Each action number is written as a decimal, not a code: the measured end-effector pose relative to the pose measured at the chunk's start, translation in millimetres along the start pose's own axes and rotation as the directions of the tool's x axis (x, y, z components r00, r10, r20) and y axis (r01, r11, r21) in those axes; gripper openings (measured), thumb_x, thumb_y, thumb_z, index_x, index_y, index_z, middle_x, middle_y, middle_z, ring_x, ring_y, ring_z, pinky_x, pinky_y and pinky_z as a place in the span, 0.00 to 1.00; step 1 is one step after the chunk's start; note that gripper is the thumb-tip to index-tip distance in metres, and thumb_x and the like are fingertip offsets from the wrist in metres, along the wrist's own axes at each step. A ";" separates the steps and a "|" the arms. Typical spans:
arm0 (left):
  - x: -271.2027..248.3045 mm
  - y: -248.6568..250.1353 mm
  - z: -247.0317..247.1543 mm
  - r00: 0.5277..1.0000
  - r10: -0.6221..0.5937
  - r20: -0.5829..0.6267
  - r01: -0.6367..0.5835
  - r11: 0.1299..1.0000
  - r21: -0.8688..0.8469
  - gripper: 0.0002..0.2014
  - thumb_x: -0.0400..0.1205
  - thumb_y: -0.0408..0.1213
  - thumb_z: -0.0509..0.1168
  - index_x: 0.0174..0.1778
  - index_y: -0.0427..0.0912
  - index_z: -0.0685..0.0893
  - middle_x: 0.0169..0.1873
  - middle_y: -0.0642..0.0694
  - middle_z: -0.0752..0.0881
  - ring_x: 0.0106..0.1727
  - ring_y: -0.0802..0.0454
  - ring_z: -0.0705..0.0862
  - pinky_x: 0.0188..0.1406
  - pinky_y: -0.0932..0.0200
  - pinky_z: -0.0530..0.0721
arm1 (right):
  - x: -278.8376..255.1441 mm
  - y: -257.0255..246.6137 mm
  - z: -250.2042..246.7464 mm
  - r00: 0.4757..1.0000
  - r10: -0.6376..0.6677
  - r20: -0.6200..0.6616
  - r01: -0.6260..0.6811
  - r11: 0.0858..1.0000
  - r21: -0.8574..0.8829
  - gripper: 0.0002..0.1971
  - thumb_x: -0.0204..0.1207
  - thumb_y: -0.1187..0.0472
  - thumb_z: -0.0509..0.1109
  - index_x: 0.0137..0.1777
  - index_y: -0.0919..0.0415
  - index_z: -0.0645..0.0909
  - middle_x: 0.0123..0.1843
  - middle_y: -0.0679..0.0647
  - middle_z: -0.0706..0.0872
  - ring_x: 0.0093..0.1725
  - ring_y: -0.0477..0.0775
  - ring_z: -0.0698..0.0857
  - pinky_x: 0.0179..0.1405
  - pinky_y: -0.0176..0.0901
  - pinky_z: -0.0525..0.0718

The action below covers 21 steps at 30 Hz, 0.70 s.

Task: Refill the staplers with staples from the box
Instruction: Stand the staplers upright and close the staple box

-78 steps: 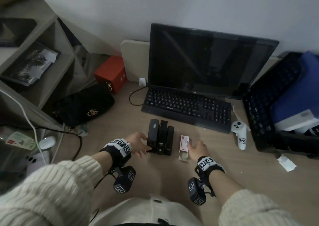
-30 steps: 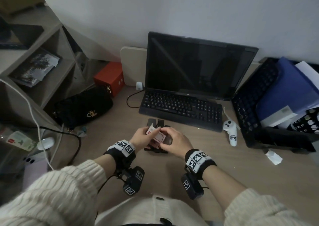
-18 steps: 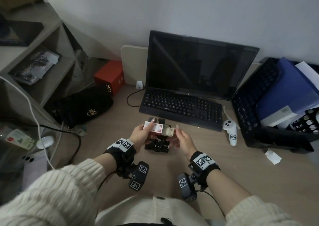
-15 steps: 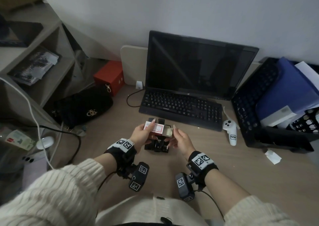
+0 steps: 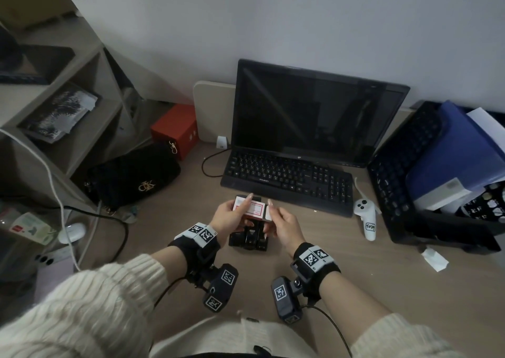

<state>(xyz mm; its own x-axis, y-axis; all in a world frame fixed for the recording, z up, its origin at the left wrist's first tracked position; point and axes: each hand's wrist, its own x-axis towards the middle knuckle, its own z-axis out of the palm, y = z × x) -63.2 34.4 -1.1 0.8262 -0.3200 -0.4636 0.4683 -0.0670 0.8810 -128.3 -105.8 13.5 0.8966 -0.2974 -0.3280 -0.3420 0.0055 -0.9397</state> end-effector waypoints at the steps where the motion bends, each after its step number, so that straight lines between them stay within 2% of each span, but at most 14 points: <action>1: 0.1 0.5 0.8 1.000 0.001 0.006 -0.001 1.000 -0.004 0.20 0.81 0.57 0.68 0.52 0.42 0.87 0.40 0.47 0.90 0.32 0.57 0.84 0.41 0.59 0.83 | 0.0 -1.4 -0.4 1.000 0.001 -0.002 -0.001 1.000 0.015 0.15 0.85 0.53 0.60 0.44 0.62 0.80 0.27 0.55 0.79 0.21 0.42 0.76 0.19 0.28 0.73; 6: -2.0 4.3 7.0 0.999 0.019 0.035 -0.018 1.000 -0.013 0.19 0.82 0.54 0.68 0.53 0.39 0.86 0.41 0.45 0.90 0.35 0.55 0.86 0.40 0.59 0.85 | 2.3 -2.4 -1.8 1.000 0.013 -0.016 -0.013 1.000 0.005 0.18 0.84 0.50 0.61 0.47 0.65 0.81 0.27 0.54 0.79 0.20 0.41 0.76 0.20 0.28 0.73; 10: -2.9 7.0 11.1 0.997 0.036 0.064 -0.036 0.999 -0.008 0.22 0.82 0.54 0.67 0.57 0.35 0.84 0.45 0.40 0.90 0.41 0.49 0.87 0.51 0.49 0.88 | 1.6 -2.5 0.5 1.000 -0.001 -0.027 -0.002 0.996 -0.085 0.20 0.82 0.45 0.62 0.46 0.63 0.82 0.27 0.52 0.79 0.21 0.41 0.76 0.21 0.28 0.73; 14: -6.3 11.2 14.4 0.996 0.014 0.089 -0.016 1.000 0.025 0.24 0.84 0.56 0.64 0.60 0.36 0.81 0.43 0.43 0.88 0.34 0.54 0.86 0.37 0.60 0.85 | -1.2 -5.5 1.5 0.999 0.034 -0.023 -0.035 0.999 -0.029 0.21 0.81 0.44 0.62 0.49 0.64 0.82 0.24 0.51 0.76 0.19 0.41 0.73 0.17 0.30 0.69; 18: -9.2 14.4 13.5 0.992 -0.003 0.129 -0.004 0.998 0.060 0.21 0.83 0.59 0.63 0.54 0.43 0.81 0.39 0.48 0.86 0.27 0.57 0.80 0.31 0.63 0.81 | -3.2 -8.6 0.4 0.996 0.084 0.007 -0.084 0.996 0.038 0.24 0.79 0.39 0.62 0.50 0.62 0.83 0.22 0.48 0.71 0.18 0.42 0.66 0.16 0.34 0.62; 21: -10.8 15.1 11.8 0.985 0.003 0.173 -0.013 0.998 0.055 0.20 0.84 0.59 0.61 0.49 0.44 0.81 0.34 0.48 0.84 0.24 0.58 0.74 0.24 0.66 0.75 | -4.9 -10.2 -0.8 0.994 0.101 0.045 -0.104 0.992 0.073 0.23 0.76 0.36 0.62 0.46 0.57 0.83 0.22 0.47 0.71 0.19 0.42 0.65 0.19 0.34 0.60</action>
<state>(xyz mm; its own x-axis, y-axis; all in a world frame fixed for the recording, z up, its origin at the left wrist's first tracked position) -68.7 25.7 18.4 0.7614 -0.4785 -0.4373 0.4397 -0.1144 0.8908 -129.4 -105.2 24.8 0.8695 -0.2521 -0.4249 -0.4116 0.1061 -0.9052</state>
